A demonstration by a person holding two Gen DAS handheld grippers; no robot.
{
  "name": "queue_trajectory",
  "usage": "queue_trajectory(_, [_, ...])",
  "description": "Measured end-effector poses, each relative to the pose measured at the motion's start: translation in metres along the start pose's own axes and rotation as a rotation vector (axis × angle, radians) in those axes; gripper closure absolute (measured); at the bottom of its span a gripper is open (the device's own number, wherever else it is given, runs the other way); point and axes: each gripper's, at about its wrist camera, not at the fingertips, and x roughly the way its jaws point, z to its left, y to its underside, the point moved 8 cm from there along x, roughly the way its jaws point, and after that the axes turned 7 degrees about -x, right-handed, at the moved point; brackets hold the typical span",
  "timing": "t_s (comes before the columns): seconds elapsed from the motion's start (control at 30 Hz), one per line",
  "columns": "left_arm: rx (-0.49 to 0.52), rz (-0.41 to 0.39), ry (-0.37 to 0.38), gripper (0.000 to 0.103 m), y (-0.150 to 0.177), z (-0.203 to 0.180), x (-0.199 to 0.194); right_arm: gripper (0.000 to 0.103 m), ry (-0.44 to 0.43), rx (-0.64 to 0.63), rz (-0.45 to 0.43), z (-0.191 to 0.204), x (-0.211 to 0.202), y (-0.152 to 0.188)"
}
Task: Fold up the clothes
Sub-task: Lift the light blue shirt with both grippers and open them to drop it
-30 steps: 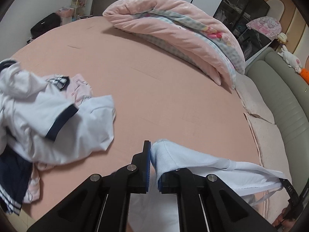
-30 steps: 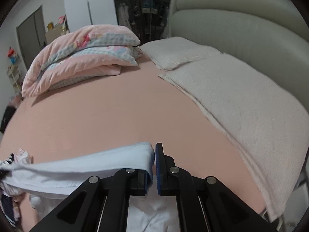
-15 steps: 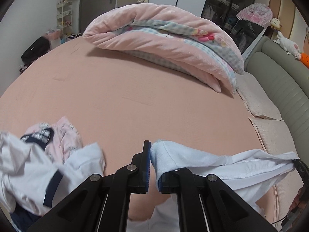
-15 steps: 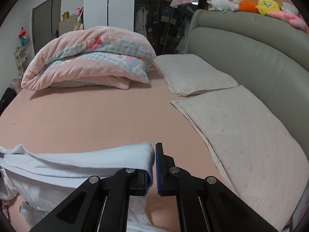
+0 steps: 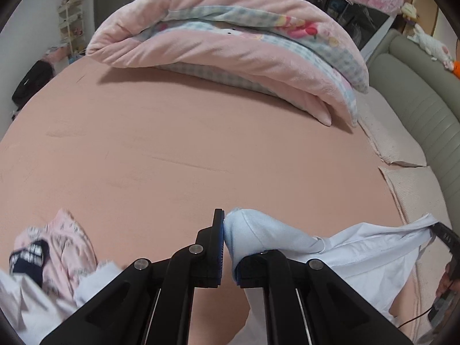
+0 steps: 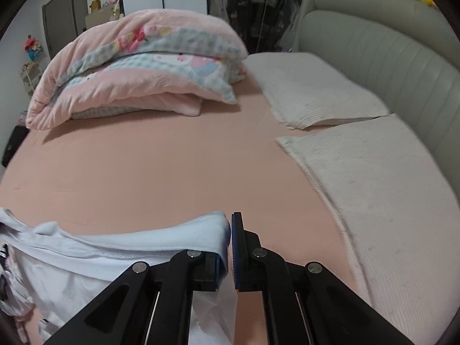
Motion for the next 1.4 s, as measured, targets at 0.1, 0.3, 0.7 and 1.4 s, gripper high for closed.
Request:
queue_trajectory(0.1, [-0.008, 0.055, 0.021, 0.098, -0.01, -0.002, 0.021, 0.101, -0.056, 0.023, 0.052, -0.001, 0.021, -0.009])
queue_trajectory(0.3, [-0.067, 0.195, 0.039, 0.099, -0.023, 0.003, 0.073, 0.101, -0.269, 0.212, 0.328, -0.008, 0.085, -0.011])
queue_trajectory(0.7, [-0.127, 0.399, -0.025, 0.099, -0.02, 0.007, 0.153, 0.101, -0.405, 0.477, 0.614, -0.021, 0.178, 0.01])
queue_trajectory(1.4, [-0.213, 0.493, 0.01, 0.021, -0.014, -0.005, 0.133, 0.036, -0.469, 0.617, 0.9, 0.003, 0.145, 0.025])
